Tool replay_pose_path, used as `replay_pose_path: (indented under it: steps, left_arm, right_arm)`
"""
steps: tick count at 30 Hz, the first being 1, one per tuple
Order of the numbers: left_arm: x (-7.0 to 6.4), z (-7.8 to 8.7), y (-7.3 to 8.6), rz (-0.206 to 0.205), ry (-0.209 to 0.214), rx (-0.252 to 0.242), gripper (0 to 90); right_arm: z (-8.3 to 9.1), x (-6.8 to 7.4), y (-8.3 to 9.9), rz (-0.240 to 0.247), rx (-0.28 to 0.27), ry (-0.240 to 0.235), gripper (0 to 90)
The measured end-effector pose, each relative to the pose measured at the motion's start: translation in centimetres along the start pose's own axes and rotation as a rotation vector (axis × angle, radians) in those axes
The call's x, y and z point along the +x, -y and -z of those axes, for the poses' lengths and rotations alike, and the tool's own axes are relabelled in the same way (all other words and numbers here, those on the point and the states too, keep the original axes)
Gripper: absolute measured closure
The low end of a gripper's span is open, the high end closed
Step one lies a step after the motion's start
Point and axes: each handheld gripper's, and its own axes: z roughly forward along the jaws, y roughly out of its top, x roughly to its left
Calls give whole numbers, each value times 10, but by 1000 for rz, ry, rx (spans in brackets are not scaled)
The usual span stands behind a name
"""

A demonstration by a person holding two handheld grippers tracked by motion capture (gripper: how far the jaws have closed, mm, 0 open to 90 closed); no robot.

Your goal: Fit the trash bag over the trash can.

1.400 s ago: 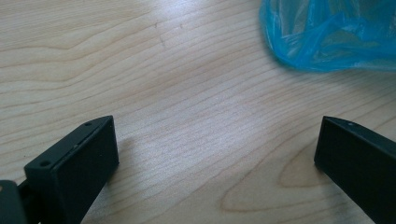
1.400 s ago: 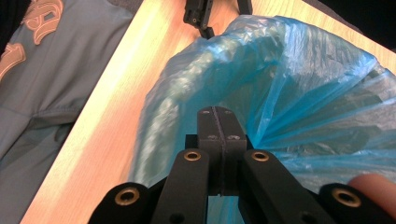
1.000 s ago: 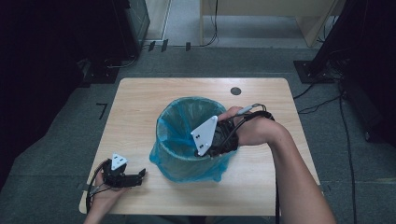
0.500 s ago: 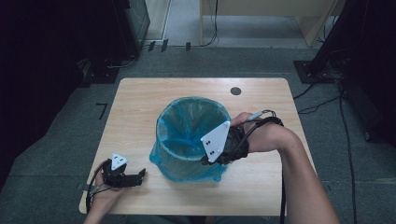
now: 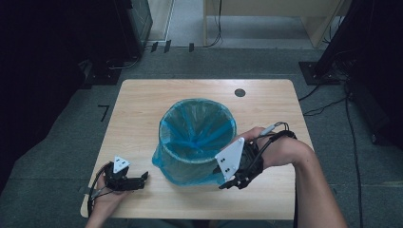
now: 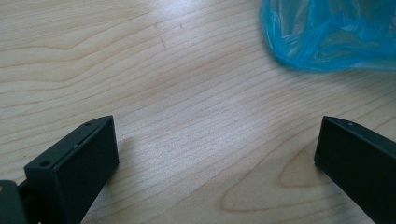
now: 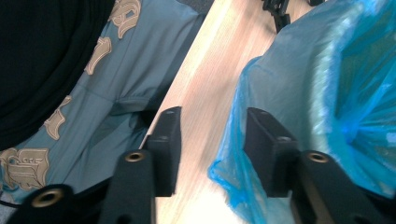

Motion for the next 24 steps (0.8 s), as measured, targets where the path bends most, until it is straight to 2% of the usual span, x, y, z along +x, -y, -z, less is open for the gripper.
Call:
replay_pose_path:
  steps: [3,11,17,20,24]
  left_arm:
    - [0,0,0,0,0,0,0]
    - [0,0,0,0,0,-1,0]
    - [0,0,0,0,0,-1,0]
    - [0,0,0,0,0,-1,0]
    - [0,0,0,0,0,-1,0]
  right_arm:
    - [-4,6,7,-13,19,-8,495]
    - [-10,16,21,-77,-3,-42,237]
    - [-18,26,33,-139,11,-101,52]
    - [-21,29,40,-169,20,-73,1]
    - [-22,33,50,-214,-1,-20,0]
